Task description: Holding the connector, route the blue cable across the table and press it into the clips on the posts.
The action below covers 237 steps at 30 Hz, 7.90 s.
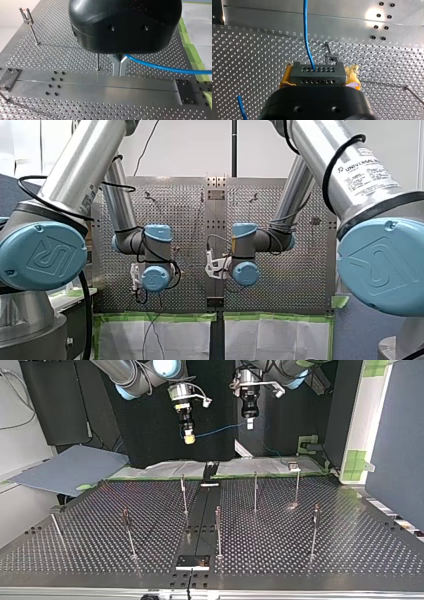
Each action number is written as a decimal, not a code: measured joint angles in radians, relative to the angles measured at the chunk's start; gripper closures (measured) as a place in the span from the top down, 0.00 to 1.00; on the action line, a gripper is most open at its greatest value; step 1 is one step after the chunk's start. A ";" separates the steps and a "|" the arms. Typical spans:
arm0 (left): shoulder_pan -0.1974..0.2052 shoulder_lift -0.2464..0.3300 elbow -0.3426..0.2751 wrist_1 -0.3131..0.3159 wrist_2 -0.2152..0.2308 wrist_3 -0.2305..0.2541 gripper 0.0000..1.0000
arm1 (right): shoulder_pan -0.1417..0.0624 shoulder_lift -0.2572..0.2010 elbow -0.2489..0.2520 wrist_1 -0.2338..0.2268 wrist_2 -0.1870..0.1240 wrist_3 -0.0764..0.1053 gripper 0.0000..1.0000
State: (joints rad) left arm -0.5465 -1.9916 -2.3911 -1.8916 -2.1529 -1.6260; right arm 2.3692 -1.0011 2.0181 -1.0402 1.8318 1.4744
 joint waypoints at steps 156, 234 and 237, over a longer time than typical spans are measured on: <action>0.032 0.035 -0.018 -0.074 -0.003 0.024 0.00 | -0.021 0.137 -0.074 0.140 0.068 -0.026 0.00; 0.310 0.374 0.139 -0.423 0.072 -0.028 0.00 | 0.063 -0.123 -0.482 0.533 -0.218 0.124 0.00; 0.318 0.402 0.154 -0.436 0.075 -0.036 0.00 | 0.070 -0.122 -0.510 0.550 -0.218 0.124 0.00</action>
State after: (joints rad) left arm -0.2288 -1.5895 -2.2367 -2.3276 -2.0775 -1.6616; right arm 2.4391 -1.1228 1.5083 -0.4904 1.6140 1.5987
